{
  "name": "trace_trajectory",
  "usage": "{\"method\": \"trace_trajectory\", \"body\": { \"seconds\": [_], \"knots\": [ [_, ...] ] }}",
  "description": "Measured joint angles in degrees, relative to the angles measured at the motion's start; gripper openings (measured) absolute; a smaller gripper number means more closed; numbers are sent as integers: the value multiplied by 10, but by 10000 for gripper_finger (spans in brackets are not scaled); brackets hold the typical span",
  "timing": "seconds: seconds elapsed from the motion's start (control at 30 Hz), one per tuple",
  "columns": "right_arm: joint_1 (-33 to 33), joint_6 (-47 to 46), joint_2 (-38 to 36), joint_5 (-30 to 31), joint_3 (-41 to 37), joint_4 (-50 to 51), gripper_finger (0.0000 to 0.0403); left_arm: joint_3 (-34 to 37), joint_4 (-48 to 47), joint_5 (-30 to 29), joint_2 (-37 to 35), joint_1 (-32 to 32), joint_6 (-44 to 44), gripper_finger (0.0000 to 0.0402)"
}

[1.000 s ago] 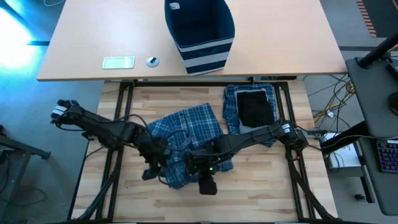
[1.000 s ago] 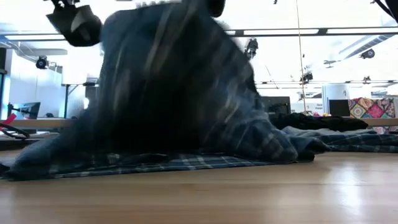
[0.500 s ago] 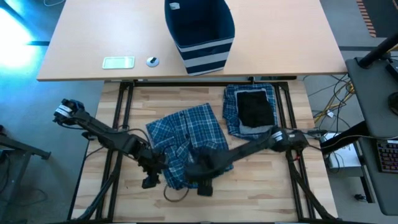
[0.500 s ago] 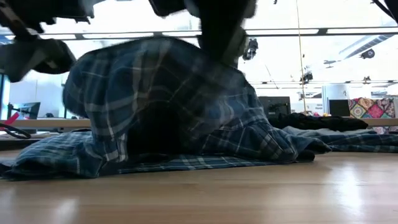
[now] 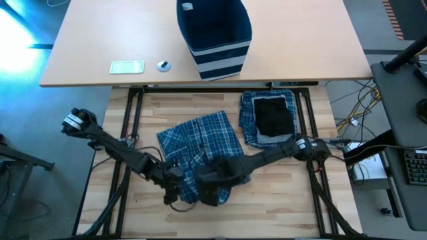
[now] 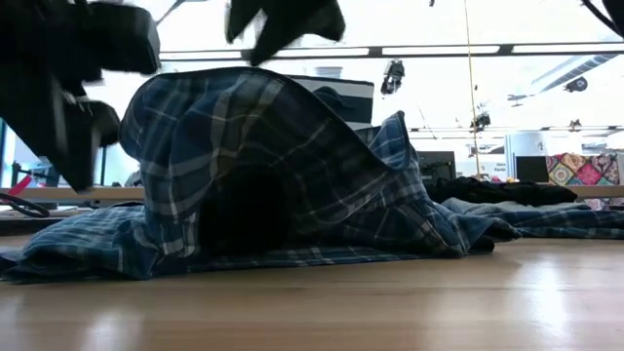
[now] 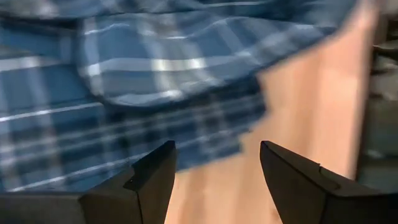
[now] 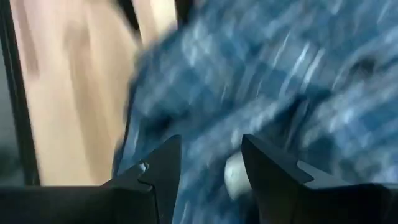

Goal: Fold Laundry from Bin
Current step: Fold the blue patterned long sleeve

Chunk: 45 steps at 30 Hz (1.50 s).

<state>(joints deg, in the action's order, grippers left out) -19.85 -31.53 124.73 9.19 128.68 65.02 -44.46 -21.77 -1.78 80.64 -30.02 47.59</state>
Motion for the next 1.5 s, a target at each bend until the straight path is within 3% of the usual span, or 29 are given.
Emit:
{"method": "trace_trajectory", "body": {
  "seconds": [0.17, 0.27, 0.43, 0.6, 0.73, 0.9, 1.07, 1.2, 1.33, 1.43, 1.5],
  "knots": [
    [21, 11, 4, 8, -12, -137, 164, 2, 10, -40, 40, 0, 26, 217],
    [17, 15, 10, 15, -21, -158, 173, 2, 15, -48, 49, -8, 34, 217],
    [3, 15, 34, 24, -23, -188, 206, 8, 17, -122, 61, -21, 74, 217],
    [-2, -20, 77, 21, -23, -212, 215, 10, 19, -128, 85, -25, 91, 217],
    [-2, -73, 92, 16, -24, -184, 170, 11, 18, -123, 111, -34, 100, 217],
    [-11, -119, 84, 13, -24, -126, 33, 9, 14, -133, 130, -58, 125, 217],
    [-32, -219, 72, -21, -23, -83, 11, 9, -21, -117, 118, -77, 143, 217],
    [-47, -273, 72, -73, -24, -65, 26, 11, -73, -102, 95, -83, 146, 217],
    [-52, -295, 53, -112, -24, -65, 77, 13, -108, -84, 68, -84, 146, 217],
    [-51, -280, 18, -90, -24, -74, 125, 13, -106, -65, 54, -84, 138, 217],
    [-46, -237, -3, -23, -23, -90, 153, 13, -104, -45, 47, -84, 130, 217]
  ]
}}
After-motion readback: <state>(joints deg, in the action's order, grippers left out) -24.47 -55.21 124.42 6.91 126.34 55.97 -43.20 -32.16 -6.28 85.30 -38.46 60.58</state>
